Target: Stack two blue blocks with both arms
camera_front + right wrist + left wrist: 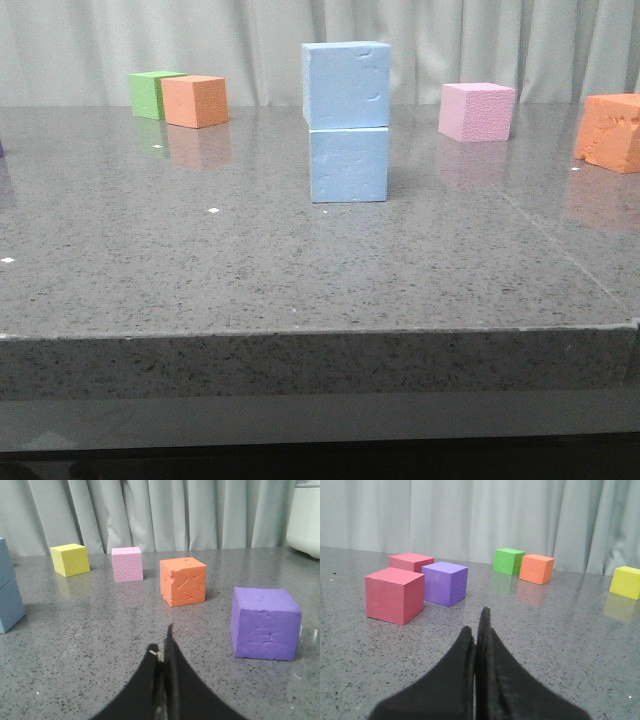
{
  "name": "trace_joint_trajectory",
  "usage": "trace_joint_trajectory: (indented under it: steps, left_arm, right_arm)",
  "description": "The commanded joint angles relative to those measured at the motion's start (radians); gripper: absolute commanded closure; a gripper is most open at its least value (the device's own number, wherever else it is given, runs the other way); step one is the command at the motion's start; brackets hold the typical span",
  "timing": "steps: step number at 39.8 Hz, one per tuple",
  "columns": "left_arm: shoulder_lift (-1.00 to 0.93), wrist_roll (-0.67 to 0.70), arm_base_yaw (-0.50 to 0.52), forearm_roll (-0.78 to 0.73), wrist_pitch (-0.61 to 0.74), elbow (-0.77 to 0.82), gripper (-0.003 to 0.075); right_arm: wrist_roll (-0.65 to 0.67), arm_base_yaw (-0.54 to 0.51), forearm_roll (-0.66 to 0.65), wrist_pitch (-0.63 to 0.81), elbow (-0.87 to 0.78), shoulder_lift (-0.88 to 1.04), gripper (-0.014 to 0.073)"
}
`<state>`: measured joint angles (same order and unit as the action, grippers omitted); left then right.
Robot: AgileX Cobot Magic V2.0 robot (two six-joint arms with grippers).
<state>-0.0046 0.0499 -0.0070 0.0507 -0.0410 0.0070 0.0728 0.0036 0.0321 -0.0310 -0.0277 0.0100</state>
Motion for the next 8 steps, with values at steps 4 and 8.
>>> trace_joint_trajectory:
  steps: [4, 8]
  left_arm:
    - [-0.018, 0.01, 0.001, 0.005, 0.081, 0.001, 0.0741]
    - [-0.018, 0.01, 0.001, 0.005, 0.081, 0.001, 0.0741]
  right_arm:
    - [0.002, -0.004, -0.013, 0.094, 0.006, 0.018, 0.066]
    - [0.002, -0.004, -0.013, 0.094, 0.006, 0.018, 0.066]
